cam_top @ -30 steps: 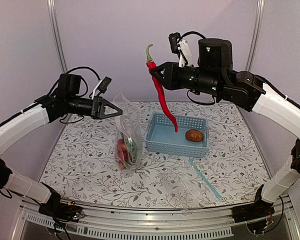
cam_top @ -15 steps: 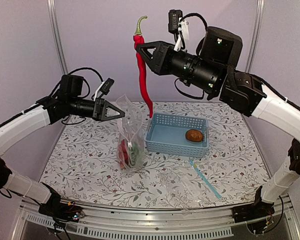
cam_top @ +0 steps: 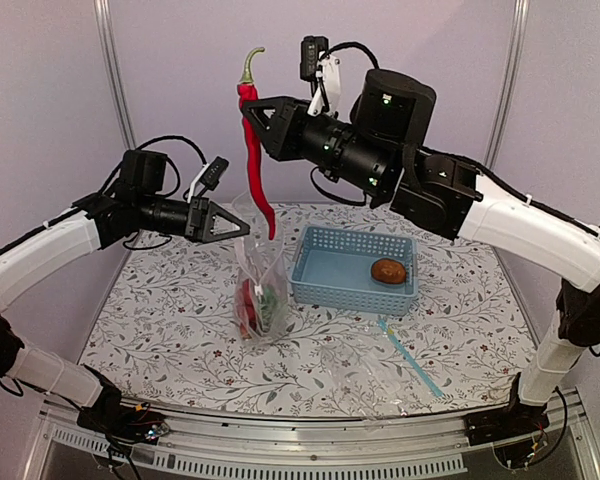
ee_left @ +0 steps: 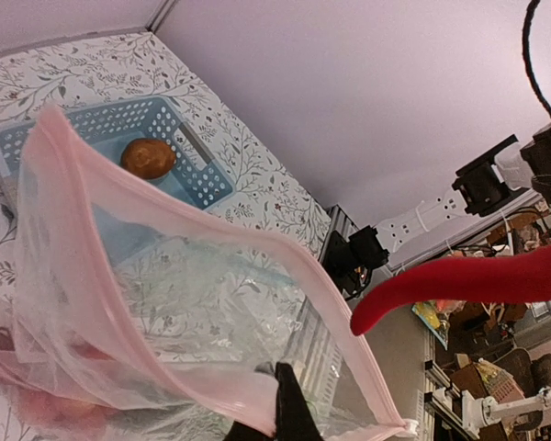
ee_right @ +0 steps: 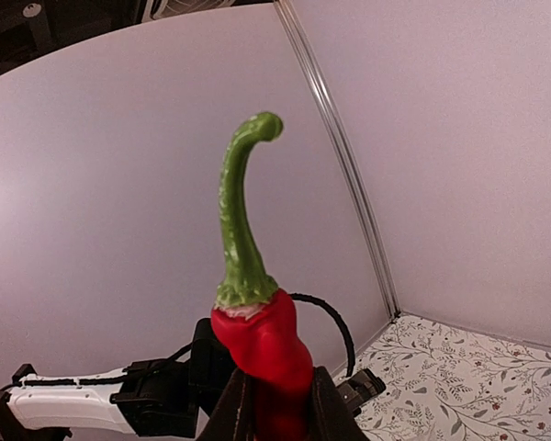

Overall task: Place the food in the zip-top bag and seal the zipper
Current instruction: Place the fake vegetable in the zipper food storage bag.

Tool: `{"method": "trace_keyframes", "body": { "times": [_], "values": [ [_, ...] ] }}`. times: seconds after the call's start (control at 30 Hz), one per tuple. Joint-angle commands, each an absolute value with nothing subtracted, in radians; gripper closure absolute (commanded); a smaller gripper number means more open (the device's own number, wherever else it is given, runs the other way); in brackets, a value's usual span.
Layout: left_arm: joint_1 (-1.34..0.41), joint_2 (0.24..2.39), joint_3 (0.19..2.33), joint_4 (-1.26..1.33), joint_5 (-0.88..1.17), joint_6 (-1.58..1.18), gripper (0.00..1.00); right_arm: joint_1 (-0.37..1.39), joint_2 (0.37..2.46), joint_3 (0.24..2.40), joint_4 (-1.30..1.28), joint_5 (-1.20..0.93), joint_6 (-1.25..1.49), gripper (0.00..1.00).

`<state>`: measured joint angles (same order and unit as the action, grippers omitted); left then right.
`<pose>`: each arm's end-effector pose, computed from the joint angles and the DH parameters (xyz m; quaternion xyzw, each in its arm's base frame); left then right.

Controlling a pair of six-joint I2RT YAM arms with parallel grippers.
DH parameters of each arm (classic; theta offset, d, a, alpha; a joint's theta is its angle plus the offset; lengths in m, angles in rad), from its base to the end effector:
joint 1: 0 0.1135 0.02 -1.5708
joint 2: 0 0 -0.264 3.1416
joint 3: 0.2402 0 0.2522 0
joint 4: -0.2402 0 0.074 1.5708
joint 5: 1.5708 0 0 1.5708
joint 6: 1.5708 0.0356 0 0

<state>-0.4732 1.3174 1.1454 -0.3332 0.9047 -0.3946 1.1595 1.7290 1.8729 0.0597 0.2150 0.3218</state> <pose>0.2449 -0.1568 0.3398 0.2523 0.7654 -0.5337 0.2562 0.1677 0.3654 0.4907 -0.1794 0.6075 0.4701 0.6146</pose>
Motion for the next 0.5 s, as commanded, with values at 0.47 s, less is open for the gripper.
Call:
{"method": "trace_keyframes", "body": {
  "times": [0.47],
  "values": [
    [-0.483,1.302,1.135,-0.306,0.91,-0.395,1.0,1.171,1.848,1.81,0.039,0.323,0.358,0.87]
  ]
}}
